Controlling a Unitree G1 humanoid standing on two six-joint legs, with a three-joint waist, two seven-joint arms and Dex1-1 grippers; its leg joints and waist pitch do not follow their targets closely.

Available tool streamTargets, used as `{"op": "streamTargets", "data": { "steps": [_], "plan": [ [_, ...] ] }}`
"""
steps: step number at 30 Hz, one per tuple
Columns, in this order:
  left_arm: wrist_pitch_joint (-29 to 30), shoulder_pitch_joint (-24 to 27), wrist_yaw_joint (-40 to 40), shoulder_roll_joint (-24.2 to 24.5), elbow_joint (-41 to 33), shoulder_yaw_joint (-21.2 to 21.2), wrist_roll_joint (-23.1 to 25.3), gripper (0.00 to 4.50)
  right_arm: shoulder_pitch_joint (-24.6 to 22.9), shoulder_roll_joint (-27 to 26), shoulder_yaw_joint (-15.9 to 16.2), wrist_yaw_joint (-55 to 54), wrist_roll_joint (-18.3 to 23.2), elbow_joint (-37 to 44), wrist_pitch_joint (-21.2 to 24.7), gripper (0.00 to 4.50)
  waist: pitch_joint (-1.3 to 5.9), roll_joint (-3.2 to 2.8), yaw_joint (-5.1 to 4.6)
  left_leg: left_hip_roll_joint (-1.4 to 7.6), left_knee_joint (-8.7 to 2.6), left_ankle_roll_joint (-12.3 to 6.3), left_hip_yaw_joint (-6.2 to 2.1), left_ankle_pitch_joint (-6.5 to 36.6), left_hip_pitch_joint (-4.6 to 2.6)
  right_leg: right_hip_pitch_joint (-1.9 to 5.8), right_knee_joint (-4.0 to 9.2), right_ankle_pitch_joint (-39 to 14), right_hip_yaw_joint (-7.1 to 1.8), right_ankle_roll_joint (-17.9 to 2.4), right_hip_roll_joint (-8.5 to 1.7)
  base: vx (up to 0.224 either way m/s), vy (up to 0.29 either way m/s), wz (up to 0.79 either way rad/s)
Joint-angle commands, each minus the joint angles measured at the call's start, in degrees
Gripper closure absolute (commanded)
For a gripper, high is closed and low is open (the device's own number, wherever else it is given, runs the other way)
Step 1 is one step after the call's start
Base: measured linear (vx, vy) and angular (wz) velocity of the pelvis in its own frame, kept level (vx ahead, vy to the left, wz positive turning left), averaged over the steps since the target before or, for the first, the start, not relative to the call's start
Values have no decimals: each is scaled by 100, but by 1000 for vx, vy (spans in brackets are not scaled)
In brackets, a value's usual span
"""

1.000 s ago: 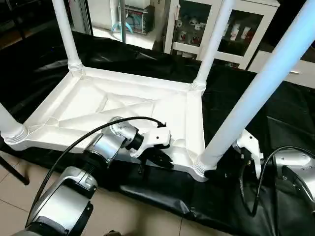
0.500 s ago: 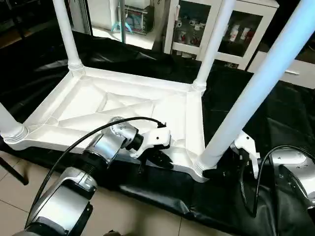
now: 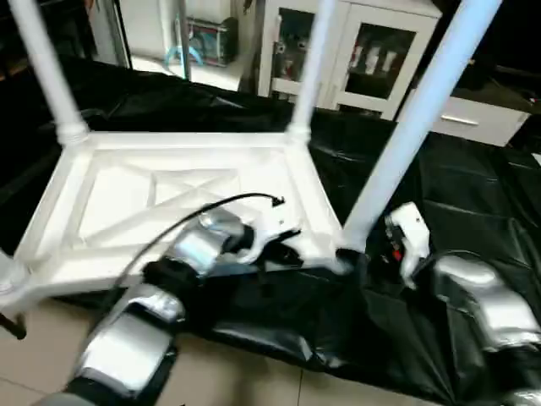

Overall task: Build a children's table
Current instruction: Rotate leg to tighten

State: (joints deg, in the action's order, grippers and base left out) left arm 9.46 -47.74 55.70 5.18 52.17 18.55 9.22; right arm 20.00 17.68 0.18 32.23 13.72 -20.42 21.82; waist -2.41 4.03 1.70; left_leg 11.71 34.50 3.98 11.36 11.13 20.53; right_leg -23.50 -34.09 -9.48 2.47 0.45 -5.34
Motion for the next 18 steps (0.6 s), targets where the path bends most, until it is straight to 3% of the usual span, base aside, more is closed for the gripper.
{"op": "streamTargets", "data": {
  "steps": [1, 2, 3, 8, 10, 12, 15, 17, 18],
  "plan": [
    [-13, -211, -480, -648, 29, -162, -279, 450, 79, -334, -13, -1114, -305, -564, 179, 181, 318, 46, 4, 99, -484, 92, -146, 1739, 12, 243, 502, -2616, -94, -795, -278, 0, 0, 0],
    [-9, -224, -523, -667, 50, -174, -276, 450, 90, -367, -25, -1172, -316, -584, 172, 181, 317, 41, 5, 105, -487, 76, -138, 1657, 5, 218, 509, -2486, -102, -780, -264, 0, 0, 0],
    [-67, -375, -1100, -881, 292, -286, -206, 450, 237, -754, -157, -1897, -435, -839, 36, 181, 316, 33, -2, 96, -465, 65, -115, 1712, -44, 158, 525, -2414, -122, -833, -263, 0, 0, 0],
    [-279, -608, -1663, -1105, 622, -353, -121, 450, 561, -1169, -345, -2786, -533, -1315, -341, 182, 335, 50, 20, 88, -462, -52, -80, 1526, -48, 172, 467, -1770, -137, -952, -228, 0, 0, 0],
    [-329, -651, -1616, -1096, 697, -306, -71, 450, 681, -1237, -467, -2760, -475, -1397, -443, 182, 344, 43, 34, 90, -462, -126, -76, 1387, -28, 207, 437, -1511, -141, -1003, -234, 0, 0, 0],
    [-356, -632, -1490, -1039, 707, -263, -31, 450, 719, -1177, -385, -2334, -437, -1285, -574, 182, 358, 47, 42, 85, -446, -228, -62, 1236, -24, 226, 410, -1240, -142, -1073, -233, 0, 0, 0],
    [-419, -618, -1392, -973, 757, -215, 13, 450, 669, -1110, -390, -1910, -302, -1076, -675, 182, 374, 52, 78, 94, -410, -495, -38, 781, 1, 253, 339, -610, -152, -1279, -244, 0, 0, 0],
    [-446, -593, -1280, -936, 786, -205, -2, 450, 540, -892, -351, -1565, -211, -802, -727, 126, 360, 83, 88, 101, -410, -556, -34, 806, 1, 260, 354, -734, -144, -1307, -251, 0, 0, 0],
    [-437, -572, -1209, -921, 762, -205, -24, 450, 474, -780, -352, -1472, -188, -674, -714, 126, 347, 78, 107, 106, -417, -561, -36, 855, -6, 256, 374, -891, -143, -1277, -254, 0, 0, 0]
  ]
}}
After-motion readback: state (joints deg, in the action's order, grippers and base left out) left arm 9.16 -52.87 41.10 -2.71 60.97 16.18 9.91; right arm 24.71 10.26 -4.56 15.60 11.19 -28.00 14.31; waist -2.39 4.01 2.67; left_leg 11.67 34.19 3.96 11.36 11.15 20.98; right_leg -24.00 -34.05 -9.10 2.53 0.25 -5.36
